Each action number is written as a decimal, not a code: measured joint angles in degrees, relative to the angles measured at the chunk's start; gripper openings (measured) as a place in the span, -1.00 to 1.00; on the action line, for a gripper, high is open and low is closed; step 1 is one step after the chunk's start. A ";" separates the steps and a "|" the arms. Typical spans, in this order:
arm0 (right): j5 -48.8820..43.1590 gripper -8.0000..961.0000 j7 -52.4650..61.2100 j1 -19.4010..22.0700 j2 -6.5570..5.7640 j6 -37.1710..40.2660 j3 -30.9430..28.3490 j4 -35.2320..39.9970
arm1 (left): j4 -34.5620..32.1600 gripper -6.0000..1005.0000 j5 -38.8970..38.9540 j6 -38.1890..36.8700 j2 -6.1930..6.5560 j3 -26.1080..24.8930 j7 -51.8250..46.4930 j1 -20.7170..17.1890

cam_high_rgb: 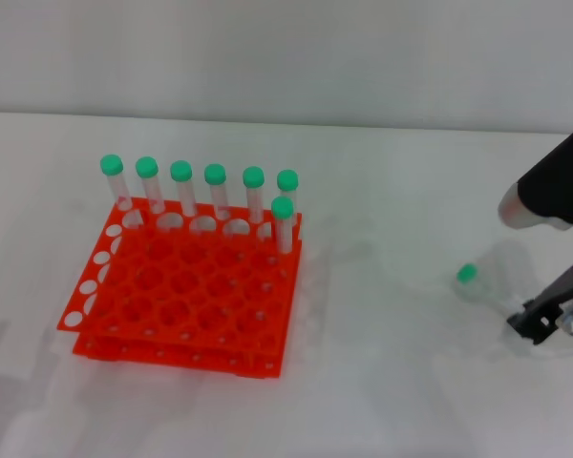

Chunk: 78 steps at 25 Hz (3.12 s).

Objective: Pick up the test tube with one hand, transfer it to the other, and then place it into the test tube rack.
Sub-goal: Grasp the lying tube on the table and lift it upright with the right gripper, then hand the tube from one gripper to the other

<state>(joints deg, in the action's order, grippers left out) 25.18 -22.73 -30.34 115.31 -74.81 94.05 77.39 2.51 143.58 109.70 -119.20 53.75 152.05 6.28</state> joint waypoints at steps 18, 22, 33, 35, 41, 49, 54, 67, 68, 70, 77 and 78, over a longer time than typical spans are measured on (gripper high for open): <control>32.80 -0.57 -32.47 19.88 -0.53 20.03 -5.29 18.43 | -18.24 0.22 -12.14 -8.97 7.20 15.42 -39.30 6.06; 44.50 -0.57 -44.68 20.16 -0.53 20.61 -5.28 13.09 | -22.22 0.22 -17.51 -12.71 7.98 15.28 -46.92 9.44; 53.22 -0.57 -55.08 18.50 -0.53 20.22 -3.43 7.68 | -32.70 0.21 -30.58 -24.70 7.39 15.30 -59.69 17.06; 53.23 -0.57 -55.16 18.26 -0.53 20.20 -3.02 7.64 | -33.10 0.21 -33.40 -25.51 6.75 15.33 -60.33 19.39; 53.15 -0.57 -55.27 17.33 -0.52 20.13 -2.52 7.61 | -36.77 0.21 -37.24 -27.56 4.72 15.27 -59.98 20.28; 52.78 -0.57 -54.90 16.44 -0.44 19.80 -0.91 7.64 | -40.00 0.21 -41.57 -30.05 2.40 15.23 -59.16 20.31; 52.78 -0.57 -54.76 16.21 -0.39 19.61 0.32 7.69 | -40.03 0.21 -41.71 -30.12 1.28 15.23 -55.68 20.55; 53.00 -0.57 -53.80 15.61 -0.29 20.01 1.24 8.01 | -39.55 0.20 -40.59 -29.96 0.14 15.54 -49.31 19.93; 53.04 -0.57 -53.80 15.60 -0.29 20.03 1.31 8.00 | -39.54 0.20 -40.59 -29.85 0.13 15.55 -49.15 19.80; 53.11 -0.57 -53.80 15.58 -0.28 20.05 1.54 7.99 | -39.53 0.20 -40.50 -29.70 0.09 15.52 -48.86 19.46; 53.16 -0.57 -53.80 15.20 -0.26 21.12 2.98 8.06 | -39.51 -0.05 -40.08 -29.51 0.02 15.67 -47.95 19.15; 53.15 -0.57 -53.80 15.09 -0.26 21.19 3.02 7.95 | -39.51 -0.12 -40.06 -29.50 0.02 15.68 -47.80 19.13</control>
<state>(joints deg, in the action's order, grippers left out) 78.33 -76.53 -15.25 115.05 -53.62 97.07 85.34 -37.00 103.53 80.20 -119.18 69.43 104.25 25.42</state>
